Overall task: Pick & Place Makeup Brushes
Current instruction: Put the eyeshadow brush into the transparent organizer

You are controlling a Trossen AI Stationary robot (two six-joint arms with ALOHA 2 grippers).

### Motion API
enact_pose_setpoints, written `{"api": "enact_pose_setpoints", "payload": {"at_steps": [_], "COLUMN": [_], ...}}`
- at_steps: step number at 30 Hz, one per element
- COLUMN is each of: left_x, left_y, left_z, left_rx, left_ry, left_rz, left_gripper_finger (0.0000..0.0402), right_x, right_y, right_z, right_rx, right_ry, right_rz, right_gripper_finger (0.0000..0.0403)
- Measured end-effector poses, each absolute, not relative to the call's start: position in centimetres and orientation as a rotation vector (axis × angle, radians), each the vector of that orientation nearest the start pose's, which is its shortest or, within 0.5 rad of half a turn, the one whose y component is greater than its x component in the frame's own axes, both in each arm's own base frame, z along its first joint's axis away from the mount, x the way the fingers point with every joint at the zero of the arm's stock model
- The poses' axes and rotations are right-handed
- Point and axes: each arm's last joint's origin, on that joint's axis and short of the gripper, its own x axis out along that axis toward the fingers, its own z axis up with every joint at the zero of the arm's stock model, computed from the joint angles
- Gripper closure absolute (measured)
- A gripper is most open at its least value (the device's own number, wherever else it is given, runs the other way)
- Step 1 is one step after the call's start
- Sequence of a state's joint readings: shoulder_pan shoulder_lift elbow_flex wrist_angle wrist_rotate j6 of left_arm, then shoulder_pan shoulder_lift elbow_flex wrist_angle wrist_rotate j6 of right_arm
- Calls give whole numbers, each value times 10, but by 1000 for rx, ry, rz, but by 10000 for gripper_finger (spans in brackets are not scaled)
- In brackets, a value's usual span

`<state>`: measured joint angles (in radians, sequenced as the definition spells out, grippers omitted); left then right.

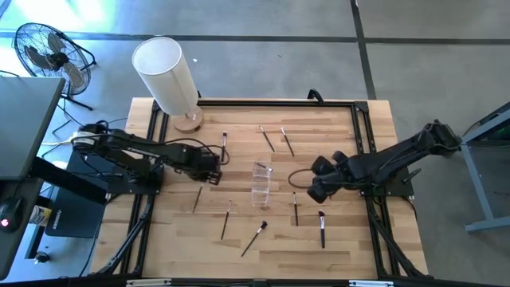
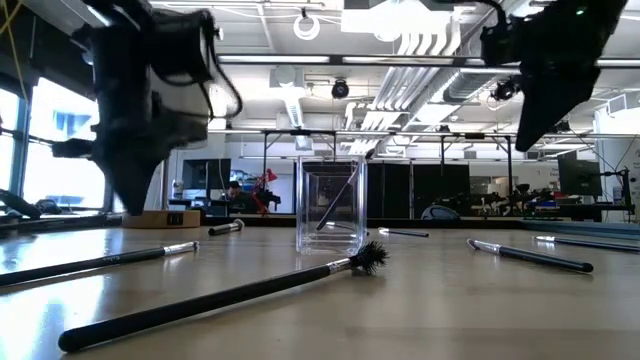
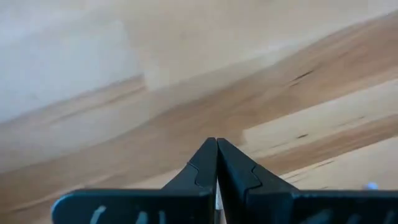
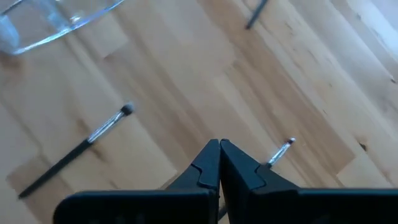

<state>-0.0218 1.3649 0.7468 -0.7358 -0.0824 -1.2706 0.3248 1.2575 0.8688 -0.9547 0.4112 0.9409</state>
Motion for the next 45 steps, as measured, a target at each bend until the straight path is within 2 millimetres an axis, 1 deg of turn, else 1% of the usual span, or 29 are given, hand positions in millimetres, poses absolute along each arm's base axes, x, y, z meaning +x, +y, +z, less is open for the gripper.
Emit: {"api": "enact_pose_setpoints", "payload": {"at_steps": [3,6,9,11,13,15,19,22,26,28,31,33,35,38,42,45], "left_x": [236,242,251,254,258,262,277,295,316,323,326,328,326,325,325,328], "left_y": [-12,-24,-37,-46,-53,-58,-61,-58,-49,-45,-45,-46,-46,-44,-42,-44], "left_z": [197,222,249,264,284,298,320,327,322,311,289,276,260,250,226,221], "left_rx": [-949,-875,-819,-756,-705,-645,-517,-413,-320,-302,-263,-255,-252,-288,-258,-265], "left_ry": [982,895,756,683,581,513,359,231,145,144,158,122,91,-32,-2,-4], "left_rz": [860,842,803,788,766,736,621,545,461,455,459,454,445,427,453,443], "left_gripper_finger": [401,401,401,401,401,401,401,402,401,401,401,401,401,401,401,401], "right_x": [199,196,188,179,169,161,150,144,139,138,138,138,138,138,138,138], "right_y": [65,70,69,66,64,63,59,56,55,55,55,56,56,56,56,56], "right_z": [226,226,216,204,193,183,169,163,157,156,156,157,157,157,156,156], "right_rx": [296,257,289,348,418,487,606,670,719,728,731,733,729,726,721,710], "right_ry": [1080,1082,1034,975,911,831,633,503,410,401,408,413,415,417,422,423], "right_rz": [-591,-543,-479,-431,-355,-257,-118,-50,13,34,50,61,68,67,69,72], "right_gripper_finger": [401,402,402,402,402,402,402,402,403,403,403,403,403,403,403,403]}}
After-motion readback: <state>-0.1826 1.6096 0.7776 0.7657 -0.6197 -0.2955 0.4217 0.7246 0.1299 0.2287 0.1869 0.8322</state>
